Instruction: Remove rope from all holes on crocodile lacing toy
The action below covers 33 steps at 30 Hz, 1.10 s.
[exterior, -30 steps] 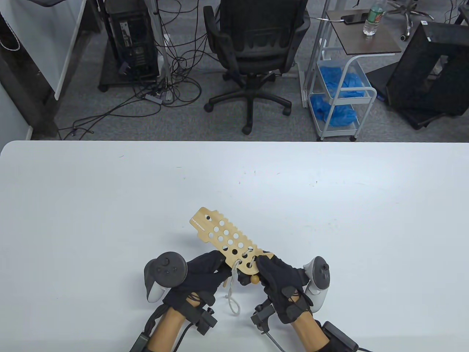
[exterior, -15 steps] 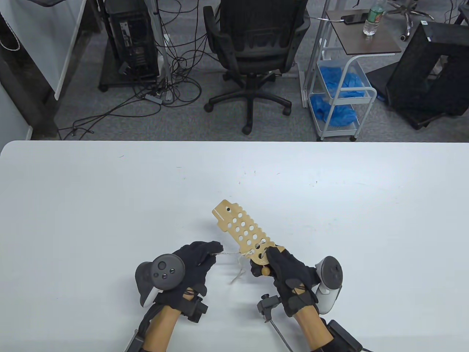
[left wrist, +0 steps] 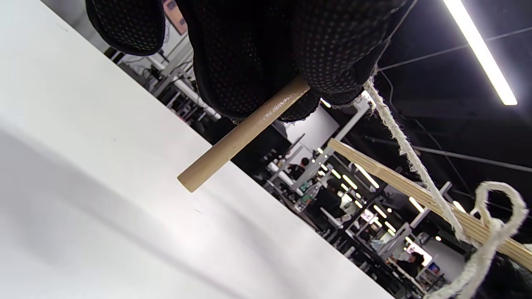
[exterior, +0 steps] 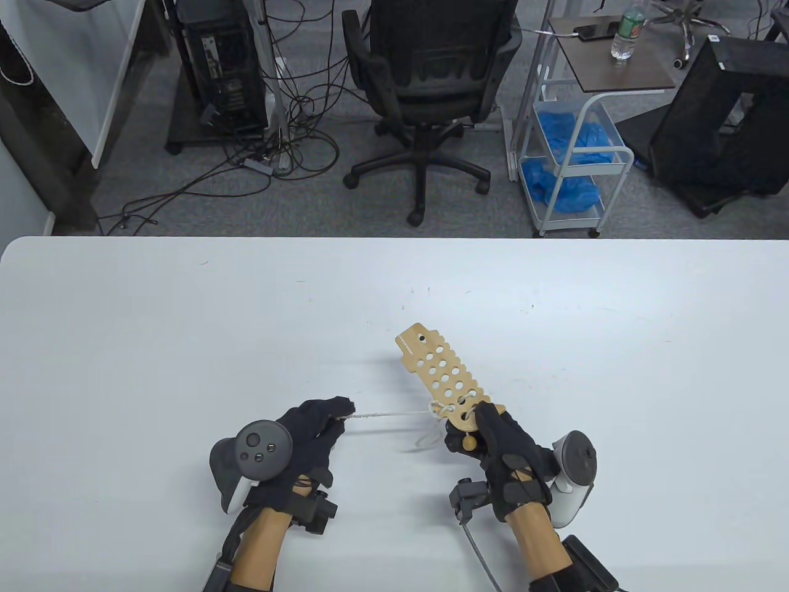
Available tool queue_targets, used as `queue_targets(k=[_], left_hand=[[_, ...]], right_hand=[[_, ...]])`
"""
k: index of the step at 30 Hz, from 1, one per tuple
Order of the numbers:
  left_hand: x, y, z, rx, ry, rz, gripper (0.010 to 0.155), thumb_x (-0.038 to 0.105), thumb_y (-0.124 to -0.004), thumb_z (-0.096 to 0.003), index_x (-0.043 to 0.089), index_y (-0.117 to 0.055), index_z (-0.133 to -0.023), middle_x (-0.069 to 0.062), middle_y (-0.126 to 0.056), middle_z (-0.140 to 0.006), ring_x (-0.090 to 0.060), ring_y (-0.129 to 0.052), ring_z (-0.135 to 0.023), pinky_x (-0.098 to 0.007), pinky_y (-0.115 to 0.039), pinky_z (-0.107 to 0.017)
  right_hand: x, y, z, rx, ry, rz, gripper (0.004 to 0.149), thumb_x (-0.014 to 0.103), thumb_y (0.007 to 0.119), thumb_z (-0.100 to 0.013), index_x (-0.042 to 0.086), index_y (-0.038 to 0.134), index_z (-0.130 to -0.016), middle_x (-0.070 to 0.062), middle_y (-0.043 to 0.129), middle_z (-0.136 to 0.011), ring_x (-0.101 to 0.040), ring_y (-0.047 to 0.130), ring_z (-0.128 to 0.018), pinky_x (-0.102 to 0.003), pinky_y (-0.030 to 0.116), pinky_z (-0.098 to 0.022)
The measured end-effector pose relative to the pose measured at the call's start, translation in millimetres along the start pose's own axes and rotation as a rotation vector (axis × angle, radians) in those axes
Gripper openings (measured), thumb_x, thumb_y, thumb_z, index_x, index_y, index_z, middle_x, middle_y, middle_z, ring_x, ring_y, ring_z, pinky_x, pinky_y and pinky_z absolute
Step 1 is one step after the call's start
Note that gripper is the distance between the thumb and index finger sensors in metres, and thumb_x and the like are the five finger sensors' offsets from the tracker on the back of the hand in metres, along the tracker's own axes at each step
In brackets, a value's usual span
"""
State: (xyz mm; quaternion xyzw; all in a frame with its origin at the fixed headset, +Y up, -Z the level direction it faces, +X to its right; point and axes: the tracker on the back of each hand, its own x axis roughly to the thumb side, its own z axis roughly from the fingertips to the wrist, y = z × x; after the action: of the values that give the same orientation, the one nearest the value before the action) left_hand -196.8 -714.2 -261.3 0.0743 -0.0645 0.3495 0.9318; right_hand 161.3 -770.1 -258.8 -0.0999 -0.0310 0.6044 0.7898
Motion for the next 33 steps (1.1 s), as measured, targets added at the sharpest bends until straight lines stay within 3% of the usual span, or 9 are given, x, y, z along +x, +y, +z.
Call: queue_targets(k=[22,33], left_hand=[[-32.7,26.7,-2.1,0.102,0.137,0.01,0.052,0.024,-0.086,-0.0456,0.037,-0.082,-0.096,0.002,-0.092,-0.09,-0.018,-0.093,-0.072,-0.061,-0.069,-0.068],[-51.8,38.1,0.4,0.168,0.228,0.066,0.046,0.028,-0.085,-0.0462,0.039,-0.084,-0.091,0.003,-0.094,-0.088,-0.018,-0.095,-0.072,-0.062,-0.069,-0.068]], right_hand=[[2.7,-32.4,-11.3,-0.125,0.036,-0.113,0.053,0.039,0.077,-0.046,-0.002,0.079,-0.079,-0.025,0.096,-0.063,-0.039,0.099,-0.045,-0.062,0.073,-0.046],[1.2,-44.0,-14.4,-0.174,0.051,-0.167,0.053,0.04,0.077,-0.047,-0.002,0.079,-0.08,-0.025,0.095,-0.064,-0.038,0.099,-0.046,-0.062,0.073,-0.046]])
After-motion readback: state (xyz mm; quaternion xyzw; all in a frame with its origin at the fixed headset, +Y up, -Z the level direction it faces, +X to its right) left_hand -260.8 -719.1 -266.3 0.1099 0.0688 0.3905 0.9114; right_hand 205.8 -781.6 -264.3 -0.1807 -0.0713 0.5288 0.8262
